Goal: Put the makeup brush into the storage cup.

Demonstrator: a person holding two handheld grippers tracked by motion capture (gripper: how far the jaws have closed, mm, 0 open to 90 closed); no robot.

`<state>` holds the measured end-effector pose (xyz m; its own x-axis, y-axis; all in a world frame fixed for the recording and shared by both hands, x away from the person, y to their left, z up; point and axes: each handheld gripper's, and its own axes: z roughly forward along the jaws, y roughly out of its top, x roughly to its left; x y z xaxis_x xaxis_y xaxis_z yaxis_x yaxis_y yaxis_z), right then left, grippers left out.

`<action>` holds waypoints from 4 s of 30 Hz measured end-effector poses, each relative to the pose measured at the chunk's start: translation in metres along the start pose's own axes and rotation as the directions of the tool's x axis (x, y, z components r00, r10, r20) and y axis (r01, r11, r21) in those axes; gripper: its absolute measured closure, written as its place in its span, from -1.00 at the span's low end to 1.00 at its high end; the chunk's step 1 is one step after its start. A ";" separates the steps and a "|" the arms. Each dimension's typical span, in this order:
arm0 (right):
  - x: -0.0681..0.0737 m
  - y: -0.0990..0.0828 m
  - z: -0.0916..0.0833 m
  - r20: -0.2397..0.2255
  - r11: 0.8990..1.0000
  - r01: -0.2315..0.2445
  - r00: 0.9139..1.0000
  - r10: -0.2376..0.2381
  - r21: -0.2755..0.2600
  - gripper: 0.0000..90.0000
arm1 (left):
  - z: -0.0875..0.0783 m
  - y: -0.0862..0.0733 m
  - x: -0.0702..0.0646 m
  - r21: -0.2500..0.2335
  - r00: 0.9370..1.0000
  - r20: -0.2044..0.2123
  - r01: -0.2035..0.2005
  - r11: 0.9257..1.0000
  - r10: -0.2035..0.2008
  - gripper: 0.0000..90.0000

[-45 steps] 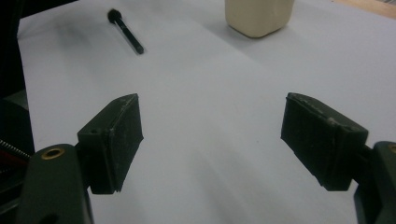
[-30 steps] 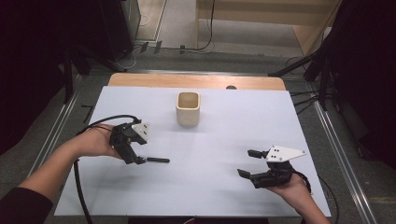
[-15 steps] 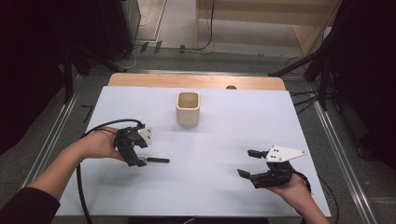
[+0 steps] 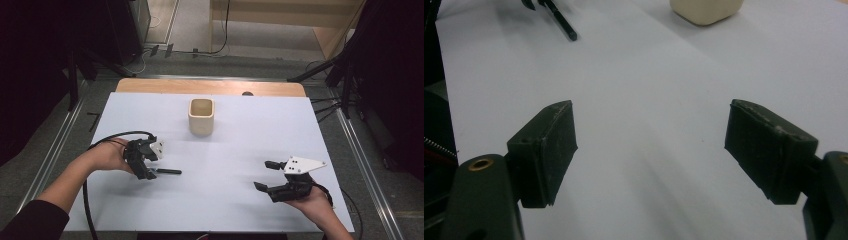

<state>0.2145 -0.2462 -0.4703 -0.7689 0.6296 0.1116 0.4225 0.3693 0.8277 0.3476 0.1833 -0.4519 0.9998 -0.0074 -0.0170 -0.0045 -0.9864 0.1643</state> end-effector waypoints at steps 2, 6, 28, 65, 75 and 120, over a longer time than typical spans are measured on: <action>0.000 0.000 0.000 -0.004 1.000 0.005 1.000 -0.005 0.000 -0.52 | 0.002 0.000 -0.001 0.003 1.000 0.000 0.004 1.000 -0.004 -0.10; 0.000 0.000 0.000 -0.003 1.000 0.008 1.000 -0.008 0.000 -0.52 | 0.006 0.000 -0.001 0.017 1.000 -0.025 -0.014 1.000 0.014 0.09; 0.001 0.000 0.001 -0.003 1.000 0.008 1.000 -0.008 0.004 -0.52 | 0.013 0.000 -0.001 0.081 0.999 -0.022 -0.025 0.996 0.027 0.66; -0.001 0.001 0.002 -0.014 1.000 0.015 1.000 -0.015 0.007 -0.49 | -0.033 0.022 -0.002 -0.157 0.981 -0.027 0.187 0.970 -0.193 0.74; -0.003 0.004 0.000 -0.039 1.000 0.001 0.999 -0.002 -0.009 -0.47 | -0.047 0.033 -0.009 -0.263 0.974 0.022 0.225 0.938 -0.227 0.74; 0.004 0.055 0.023 -0.206 0.987 0.157 0.966 -0.158 -0.020 -0.54 | -0.034 0.086 -0.054 -0.331 0.984 0.099 0.171 0.928 -0.146 0.74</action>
<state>0.2459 -0.2076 -0.4369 -0.9080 0.4091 0.0906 0.2871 0.4499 0.8457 0.2940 0.1043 -0.4031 0.9830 0.1203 -0.1385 0.1726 -0.8623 0.4762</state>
